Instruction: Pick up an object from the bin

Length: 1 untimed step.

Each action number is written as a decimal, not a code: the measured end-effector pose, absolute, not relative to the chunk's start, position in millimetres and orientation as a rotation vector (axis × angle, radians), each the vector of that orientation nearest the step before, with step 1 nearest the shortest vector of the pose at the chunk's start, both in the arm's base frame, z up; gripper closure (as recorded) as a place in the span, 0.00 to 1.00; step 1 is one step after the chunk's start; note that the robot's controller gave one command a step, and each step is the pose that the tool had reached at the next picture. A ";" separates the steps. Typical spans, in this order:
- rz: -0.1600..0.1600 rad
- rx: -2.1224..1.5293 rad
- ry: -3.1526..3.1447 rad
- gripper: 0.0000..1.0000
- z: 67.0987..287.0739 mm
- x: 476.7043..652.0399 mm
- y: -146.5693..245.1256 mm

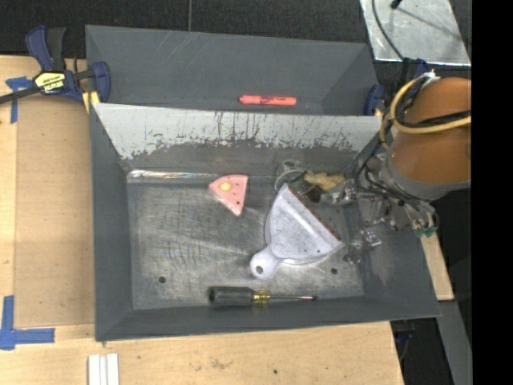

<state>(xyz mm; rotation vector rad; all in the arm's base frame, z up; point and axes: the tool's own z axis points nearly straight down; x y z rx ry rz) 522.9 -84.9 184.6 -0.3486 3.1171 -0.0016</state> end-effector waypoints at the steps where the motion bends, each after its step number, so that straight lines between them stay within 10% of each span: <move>1: -0.001 -0.675 3.067 0.00 185.3 515.5 -67.0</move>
Offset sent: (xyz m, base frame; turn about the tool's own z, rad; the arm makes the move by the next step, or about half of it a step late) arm 0.0007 0.0764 0.0143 0.0159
